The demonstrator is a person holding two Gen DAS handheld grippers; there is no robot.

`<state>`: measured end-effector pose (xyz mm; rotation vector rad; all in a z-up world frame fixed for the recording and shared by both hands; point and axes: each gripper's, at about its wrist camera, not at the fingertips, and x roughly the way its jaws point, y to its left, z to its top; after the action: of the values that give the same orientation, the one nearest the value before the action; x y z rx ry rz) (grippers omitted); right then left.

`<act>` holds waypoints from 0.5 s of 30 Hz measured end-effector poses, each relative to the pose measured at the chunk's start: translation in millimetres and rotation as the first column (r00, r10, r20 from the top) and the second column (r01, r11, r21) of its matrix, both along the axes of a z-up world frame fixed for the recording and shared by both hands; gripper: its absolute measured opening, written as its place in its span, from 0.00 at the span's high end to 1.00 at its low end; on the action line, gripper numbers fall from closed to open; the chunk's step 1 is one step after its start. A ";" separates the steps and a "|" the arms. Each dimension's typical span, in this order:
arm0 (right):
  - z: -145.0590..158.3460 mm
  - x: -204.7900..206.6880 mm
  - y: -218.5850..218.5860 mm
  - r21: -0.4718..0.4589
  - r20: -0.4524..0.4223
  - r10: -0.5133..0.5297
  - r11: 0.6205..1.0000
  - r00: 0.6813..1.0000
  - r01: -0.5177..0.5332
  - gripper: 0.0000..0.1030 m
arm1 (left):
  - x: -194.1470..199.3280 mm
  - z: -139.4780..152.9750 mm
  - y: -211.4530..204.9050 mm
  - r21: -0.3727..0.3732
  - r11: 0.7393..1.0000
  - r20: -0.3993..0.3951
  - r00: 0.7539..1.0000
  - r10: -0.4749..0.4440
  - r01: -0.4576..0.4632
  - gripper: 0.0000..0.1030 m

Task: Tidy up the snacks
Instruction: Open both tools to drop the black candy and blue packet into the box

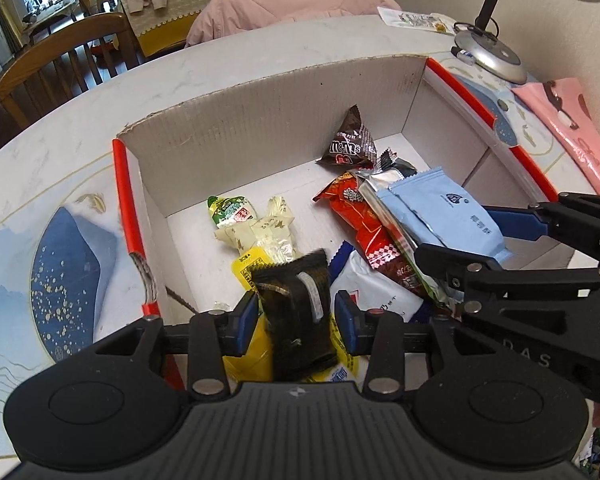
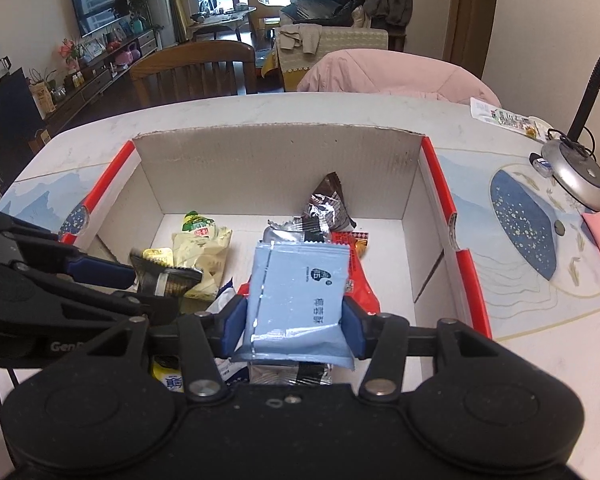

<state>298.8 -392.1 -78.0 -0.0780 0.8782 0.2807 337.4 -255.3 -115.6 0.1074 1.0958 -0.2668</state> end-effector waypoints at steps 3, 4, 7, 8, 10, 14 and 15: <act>3.0 -2.7 -1.1 0.005 0.003 -0.008 1.000 1.000 0.008 0.47 | -4.8 5.0 4.6 -0.012 1.000 0.013 1.000 0.010 -0.009 0.54; 4.6 -4.1 -1.8 0.011 0.007 -0.009 1.000 1.000 0.009 0.45 | -6.6 7.4 6.4 -0.016 1.000 0.018 1.000 0.013 -0.013 0.53; 10.1 -8.4 -1.0 0.009 0.025 -0.008 1.000 1.000 0.008 0.44 | -12.1 14.7 12.7 -0.035 0.999 0.033 0.999 0.019 -0.018 0.50; 12.0 -9.5 -0.4 0.007 0.029 -0.009 1.000 1.000 0.009 0.43 | -13.8 17.4 14.7 -0.038 0.999 0.041 0.999 0.020 -0.019 0.50; 17.1 -12.6 1.0 0.012 0.037 -0.011 1.000 0.999 0.010 0.43 | -16.9 22.7 17.7 -0.045 0.999 0.055 0.998 0.020 -0.017 0.48; 30.3 -22.0 3.5 0.020 0.070 -0.013 1.000 0.997 0.011 0.43 | -23.5 34.0 23.0 -0.062 0.998 0.085 0.996 0.015 -0.010 0.47; 33.4 -24.4 4.2 0.022 0.077 -0.012 1.000 0.997 0.010 0.43 | -25.6 36.9 24.5 -0.069 0.998 0.091 0.996 0.015 -0.009 0.46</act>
<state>274.4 -387.9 -44.6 -0.0634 0.7984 0.2748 311.8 -230.8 -78.7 0.0511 0.9946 -0.2860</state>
